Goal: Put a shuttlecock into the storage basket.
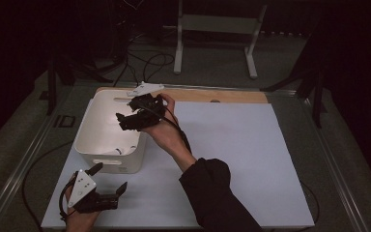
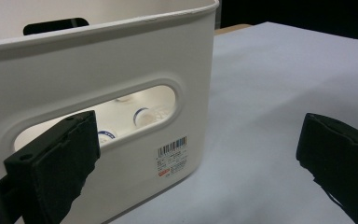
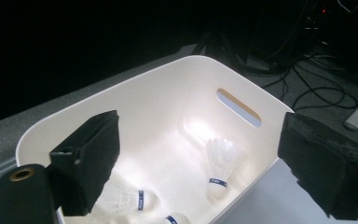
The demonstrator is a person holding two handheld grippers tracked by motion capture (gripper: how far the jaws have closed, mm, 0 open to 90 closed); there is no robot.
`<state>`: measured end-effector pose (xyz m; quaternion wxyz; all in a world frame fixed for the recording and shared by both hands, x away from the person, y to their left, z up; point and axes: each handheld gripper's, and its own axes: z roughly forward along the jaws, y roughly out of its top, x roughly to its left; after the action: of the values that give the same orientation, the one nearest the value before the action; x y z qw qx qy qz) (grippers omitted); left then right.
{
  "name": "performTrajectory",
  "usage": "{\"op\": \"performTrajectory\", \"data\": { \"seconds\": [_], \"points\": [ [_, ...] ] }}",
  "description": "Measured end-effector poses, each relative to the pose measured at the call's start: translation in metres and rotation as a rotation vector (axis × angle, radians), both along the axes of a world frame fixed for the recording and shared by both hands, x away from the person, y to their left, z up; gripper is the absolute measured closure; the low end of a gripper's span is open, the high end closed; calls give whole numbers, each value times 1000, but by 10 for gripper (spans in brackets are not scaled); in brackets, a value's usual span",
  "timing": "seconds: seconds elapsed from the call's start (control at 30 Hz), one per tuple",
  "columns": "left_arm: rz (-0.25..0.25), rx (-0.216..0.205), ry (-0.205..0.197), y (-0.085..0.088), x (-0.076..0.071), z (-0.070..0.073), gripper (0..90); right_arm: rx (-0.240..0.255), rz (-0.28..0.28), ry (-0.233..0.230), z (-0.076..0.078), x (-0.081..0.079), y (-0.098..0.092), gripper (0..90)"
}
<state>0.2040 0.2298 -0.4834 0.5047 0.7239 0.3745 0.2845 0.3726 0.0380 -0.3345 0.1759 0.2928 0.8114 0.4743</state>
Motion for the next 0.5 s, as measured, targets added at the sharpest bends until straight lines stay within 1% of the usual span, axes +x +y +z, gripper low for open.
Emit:
{"op": "performTrajectory", "data": {
  "seconds": [0.17, 0.23, 0.5],
  "points": [
    [-2, -1, 0, 0, 0, 0, 3, -12, 3, -10, -1, -1, 1, 105],
    [-2, -1, 1, 0, 0, 0, 2, -20, 4, -5, -2, -1, 0, 101],
    [-2, 0, 1, 0, 0, 0, 2, -2, -4, 4, -6, 1, -6, 96]
  ]
}}
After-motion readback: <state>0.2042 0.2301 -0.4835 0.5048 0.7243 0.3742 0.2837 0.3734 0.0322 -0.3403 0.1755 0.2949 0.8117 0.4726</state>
